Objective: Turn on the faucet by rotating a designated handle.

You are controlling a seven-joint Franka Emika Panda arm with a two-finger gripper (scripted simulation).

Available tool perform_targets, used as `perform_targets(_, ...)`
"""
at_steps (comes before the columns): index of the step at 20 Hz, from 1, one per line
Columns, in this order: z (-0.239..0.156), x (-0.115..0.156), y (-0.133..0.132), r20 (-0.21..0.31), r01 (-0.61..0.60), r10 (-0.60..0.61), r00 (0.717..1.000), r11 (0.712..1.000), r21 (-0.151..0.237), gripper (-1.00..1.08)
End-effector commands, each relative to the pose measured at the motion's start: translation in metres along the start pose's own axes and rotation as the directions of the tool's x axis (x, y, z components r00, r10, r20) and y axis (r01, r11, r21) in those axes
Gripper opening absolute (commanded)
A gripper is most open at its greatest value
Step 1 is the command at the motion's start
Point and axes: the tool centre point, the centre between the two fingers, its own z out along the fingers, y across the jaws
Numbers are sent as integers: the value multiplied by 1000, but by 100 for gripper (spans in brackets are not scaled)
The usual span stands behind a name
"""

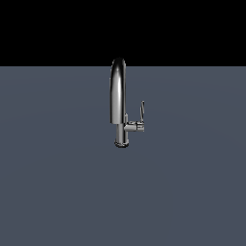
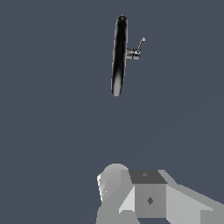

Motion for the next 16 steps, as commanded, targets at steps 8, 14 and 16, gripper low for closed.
perform_targets(8,1,7,0,15,-17,17,1000,1000,17,-100)
perform_targets(14,2,23,0,55,-61,58,997,997,57,-100)
perform_targets(16,3,31,0,74,-82,76,994,994,75,-100)
